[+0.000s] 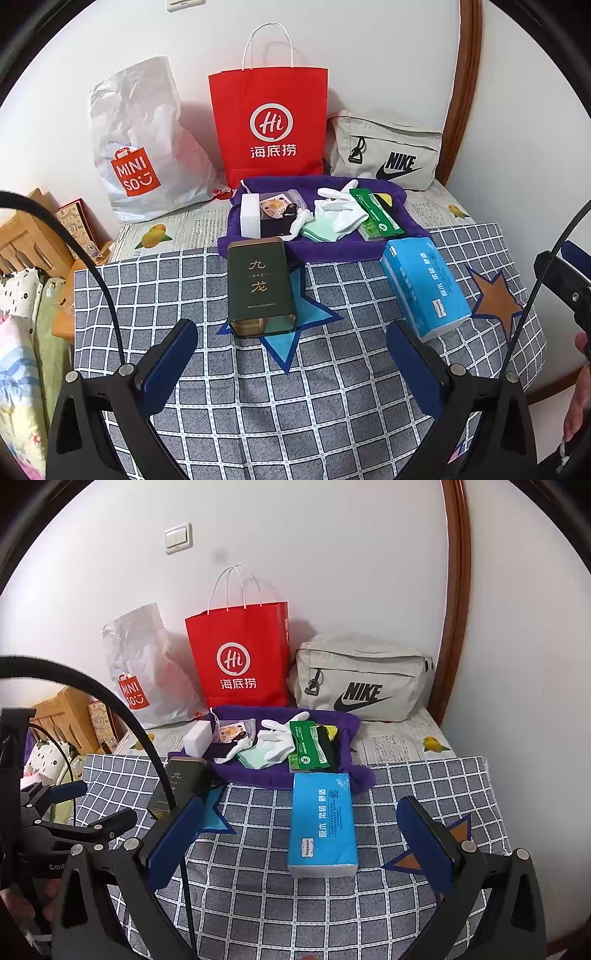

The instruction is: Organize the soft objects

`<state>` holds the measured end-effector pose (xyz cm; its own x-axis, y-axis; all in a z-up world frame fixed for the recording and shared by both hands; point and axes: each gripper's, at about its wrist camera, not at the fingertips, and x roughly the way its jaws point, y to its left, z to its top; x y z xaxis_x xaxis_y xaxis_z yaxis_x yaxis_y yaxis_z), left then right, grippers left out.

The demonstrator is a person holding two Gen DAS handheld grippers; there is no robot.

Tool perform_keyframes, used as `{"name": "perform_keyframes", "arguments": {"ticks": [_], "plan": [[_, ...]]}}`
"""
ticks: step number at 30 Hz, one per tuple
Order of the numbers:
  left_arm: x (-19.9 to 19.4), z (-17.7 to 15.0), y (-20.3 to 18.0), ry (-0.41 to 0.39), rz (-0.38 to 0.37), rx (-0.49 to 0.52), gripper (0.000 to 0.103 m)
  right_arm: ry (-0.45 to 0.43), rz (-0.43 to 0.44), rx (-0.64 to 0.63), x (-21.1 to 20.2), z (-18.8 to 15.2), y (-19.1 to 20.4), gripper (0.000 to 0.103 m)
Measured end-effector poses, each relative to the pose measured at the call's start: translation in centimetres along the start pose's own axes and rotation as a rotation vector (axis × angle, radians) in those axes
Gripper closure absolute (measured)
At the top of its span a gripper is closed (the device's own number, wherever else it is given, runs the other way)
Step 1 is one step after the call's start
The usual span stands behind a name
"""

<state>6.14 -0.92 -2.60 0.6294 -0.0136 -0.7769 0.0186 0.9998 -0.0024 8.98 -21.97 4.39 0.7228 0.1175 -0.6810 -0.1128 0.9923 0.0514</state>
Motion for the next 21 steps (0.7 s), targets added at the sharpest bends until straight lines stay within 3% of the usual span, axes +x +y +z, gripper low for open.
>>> {"name": "perform_keyframes", "arguments": {"ticks": [21], "plan": [[0.04,0.04,-0.15,0.009,-0.012,0.020,0.000,-0.003,-0.012,0.005,-0.35,0.18,-0.17,0.000]]}}
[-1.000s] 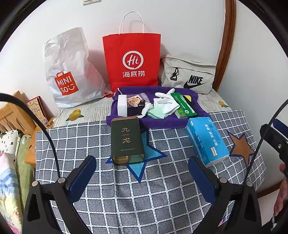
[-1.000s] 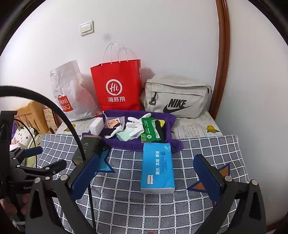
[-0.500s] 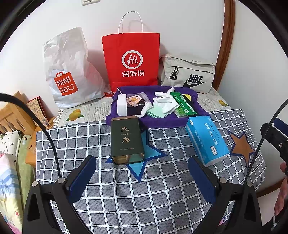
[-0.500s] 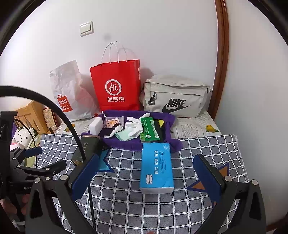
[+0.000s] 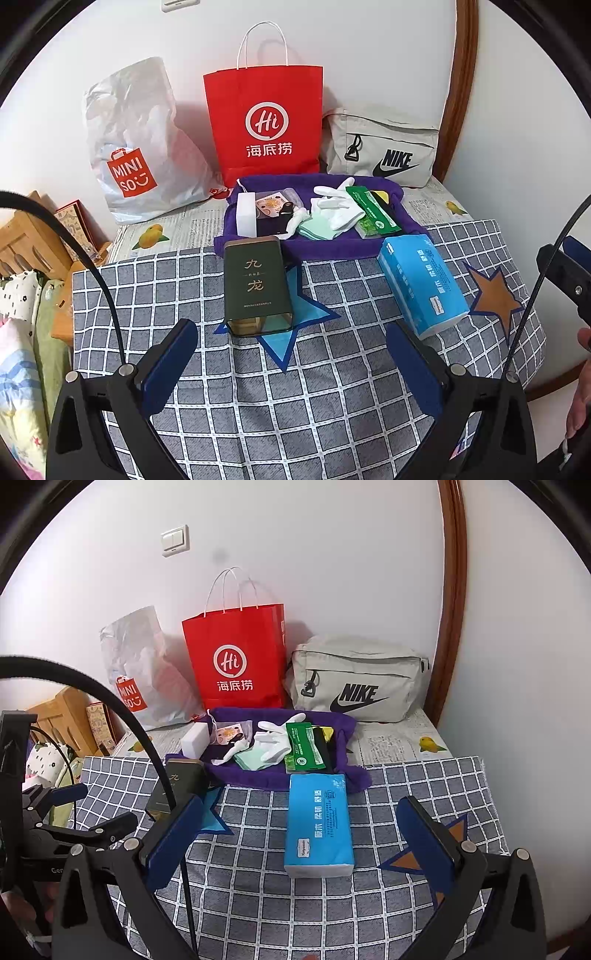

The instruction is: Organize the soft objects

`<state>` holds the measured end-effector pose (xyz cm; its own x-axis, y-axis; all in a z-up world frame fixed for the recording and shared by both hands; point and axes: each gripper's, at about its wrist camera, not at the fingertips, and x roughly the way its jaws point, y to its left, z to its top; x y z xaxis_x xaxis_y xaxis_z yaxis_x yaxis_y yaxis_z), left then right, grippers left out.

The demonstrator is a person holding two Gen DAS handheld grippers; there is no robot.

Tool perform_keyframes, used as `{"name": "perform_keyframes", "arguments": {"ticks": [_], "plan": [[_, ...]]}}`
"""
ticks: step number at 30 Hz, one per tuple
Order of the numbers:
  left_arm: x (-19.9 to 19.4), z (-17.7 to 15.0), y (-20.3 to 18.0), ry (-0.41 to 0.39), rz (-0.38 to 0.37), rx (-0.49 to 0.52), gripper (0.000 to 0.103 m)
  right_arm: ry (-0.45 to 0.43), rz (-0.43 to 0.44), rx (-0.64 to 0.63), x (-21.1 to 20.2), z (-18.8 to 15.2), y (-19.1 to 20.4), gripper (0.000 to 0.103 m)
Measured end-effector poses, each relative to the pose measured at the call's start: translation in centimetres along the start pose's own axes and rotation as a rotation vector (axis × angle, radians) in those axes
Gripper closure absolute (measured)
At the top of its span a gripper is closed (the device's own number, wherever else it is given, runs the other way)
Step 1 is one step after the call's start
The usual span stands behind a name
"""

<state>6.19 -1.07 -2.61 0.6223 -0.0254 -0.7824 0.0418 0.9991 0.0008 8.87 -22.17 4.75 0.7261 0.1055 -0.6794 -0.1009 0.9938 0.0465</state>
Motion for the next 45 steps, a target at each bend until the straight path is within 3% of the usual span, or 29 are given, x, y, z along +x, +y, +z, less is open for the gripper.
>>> {"name": "perform_keyframes", "arguments": {"ticks": [45], "plan": [[-0.11,0.36,0.08,0.000,-0.001,0.018,0.000,0.002,-0.002,-0.003,0.03,0.11,0.22,0.000]]}}
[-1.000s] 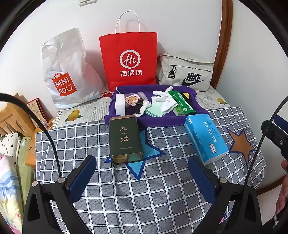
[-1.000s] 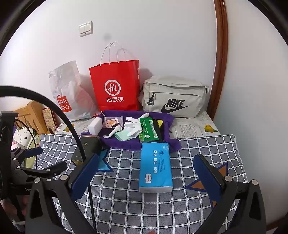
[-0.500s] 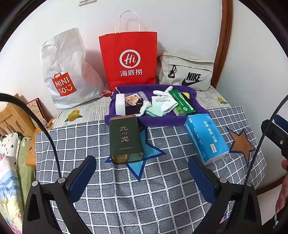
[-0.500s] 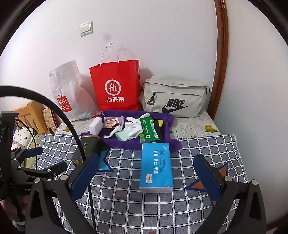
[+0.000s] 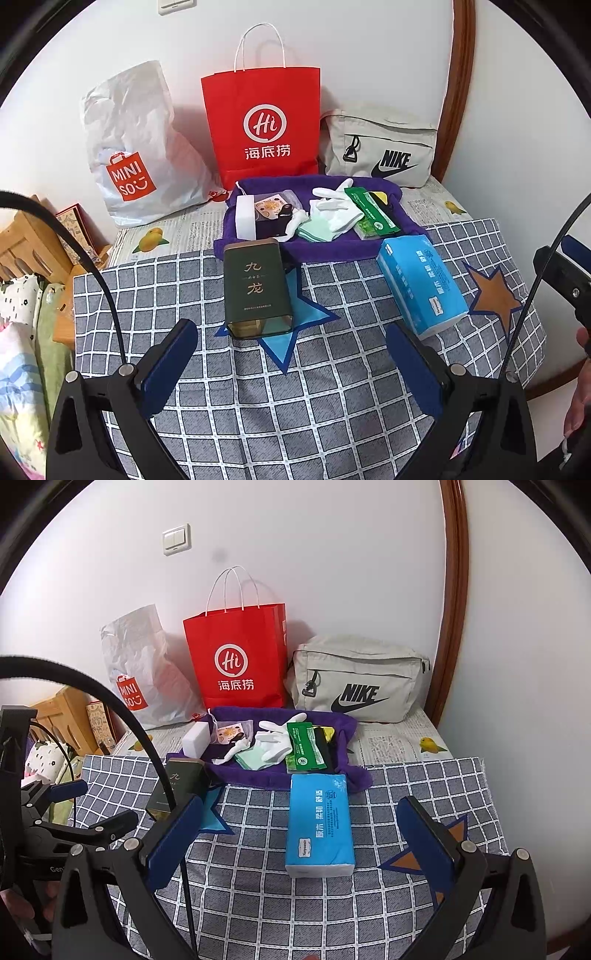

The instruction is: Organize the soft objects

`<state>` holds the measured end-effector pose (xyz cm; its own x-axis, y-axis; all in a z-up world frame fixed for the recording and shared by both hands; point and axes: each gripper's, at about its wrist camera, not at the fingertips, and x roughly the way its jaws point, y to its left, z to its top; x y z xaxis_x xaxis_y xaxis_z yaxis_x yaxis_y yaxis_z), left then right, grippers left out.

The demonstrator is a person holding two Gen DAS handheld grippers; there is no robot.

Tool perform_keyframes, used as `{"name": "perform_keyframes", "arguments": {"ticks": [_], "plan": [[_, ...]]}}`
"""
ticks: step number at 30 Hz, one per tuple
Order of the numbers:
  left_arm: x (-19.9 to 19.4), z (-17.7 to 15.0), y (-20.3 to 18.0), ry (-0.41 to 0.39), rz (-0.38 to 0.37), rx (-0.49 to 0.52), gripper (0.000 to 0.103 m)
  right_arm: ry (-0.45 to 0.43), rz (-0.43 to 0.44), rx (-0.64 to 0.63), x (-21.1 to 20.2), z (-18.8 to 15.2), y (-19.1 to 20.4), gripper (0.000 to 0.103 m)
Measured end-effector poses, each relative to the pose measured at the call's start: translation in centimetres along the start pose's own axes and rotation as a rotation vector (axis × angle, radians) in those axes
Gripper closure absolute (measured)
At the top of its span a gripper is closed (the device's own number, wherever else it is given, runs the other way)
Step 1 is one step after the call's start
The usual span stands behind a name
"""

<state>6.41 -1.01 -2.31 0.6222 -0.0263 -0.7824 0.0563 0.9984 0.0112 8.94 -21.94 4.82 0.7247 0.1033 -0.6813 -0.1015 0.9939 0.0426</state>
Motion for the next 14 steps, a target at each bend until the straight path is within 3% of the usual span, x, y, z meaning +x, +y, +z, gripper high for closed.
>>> {"name": "perform_keyframes", "arguments": {"ticks": [14], "plan": [[0.18,0.51,-0.01,0.001,-0.006,0.004,0.000,0.012,0.003,-0.003,0.53,0.03,0.13,0.000]]}}
